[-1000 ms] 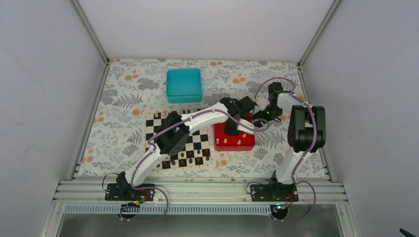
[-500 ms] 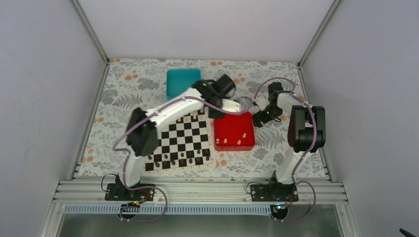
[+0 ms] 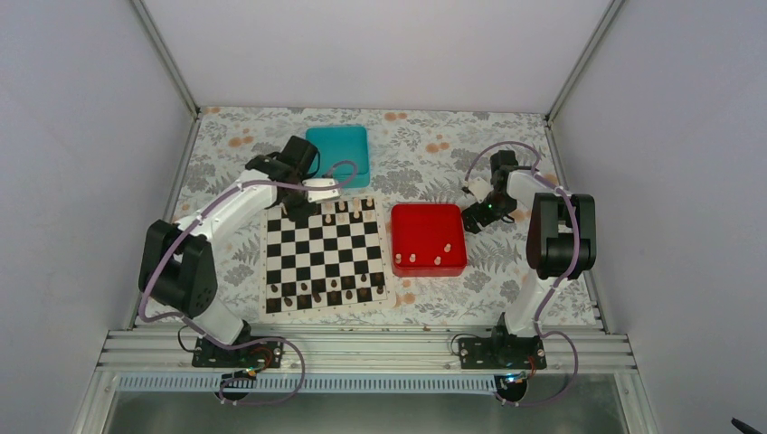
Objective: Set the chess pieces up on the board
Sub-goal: Place the chess piece on the chessboard.
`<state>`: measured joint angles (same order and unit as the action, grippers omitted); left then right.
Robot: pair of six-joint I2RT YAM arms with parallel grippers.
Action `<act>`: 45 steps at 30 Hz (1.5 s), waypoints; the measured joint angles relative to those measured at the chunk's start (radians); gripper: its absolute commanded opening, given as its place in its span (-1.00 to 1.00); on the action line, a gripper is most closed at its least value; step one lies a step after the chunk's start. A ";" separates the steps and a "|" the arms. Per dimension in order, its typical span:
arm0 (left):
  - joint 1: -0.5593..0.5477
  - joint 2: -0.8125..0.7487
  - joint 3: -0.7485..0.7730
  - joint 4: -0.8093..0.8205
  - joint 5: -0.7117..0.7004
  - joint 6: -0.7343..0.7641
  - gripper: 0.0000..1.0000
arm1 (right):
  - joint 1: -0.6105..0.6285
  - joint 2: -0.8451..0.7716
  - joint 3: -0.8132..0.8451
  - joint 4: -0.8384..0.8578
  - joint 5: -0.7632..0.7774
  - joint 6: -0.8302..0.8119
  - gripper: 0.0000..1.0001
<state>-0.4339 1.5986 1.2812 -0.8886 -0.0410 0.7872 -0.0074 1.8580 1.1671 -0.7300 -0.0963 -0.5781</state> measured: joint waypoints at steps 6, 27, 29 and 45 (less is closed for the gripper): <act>0.024 0.014 -0.094 0.062 0.028 -0.004 -0.79 | 0.001 0.000 0.000 0.000 0.001 0.001 1.00; 0.024 0.222 -0.094 0.178 0.049 -0.005 -0.79 | 0.001 0.000 0.000 0.000 0.002 0.002 1.00; 0.024 0.229 -0.094 0.182 0.049 -0.005 -0.79 | 0.001 0.000 0.000 0.000 0.002 0.002 1.00; 0.024 0.237 -0.093 0.200 0.037 -0.002 -0.78 | 0.001 0.000 0.000 0.001 0.002 0.002 1.00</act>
<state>-0.4095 1.8351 1.1877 -0.6888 -0.0040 0.7856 -0.0067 1.8584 1.1667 -0.7292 -0.0944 -0.5762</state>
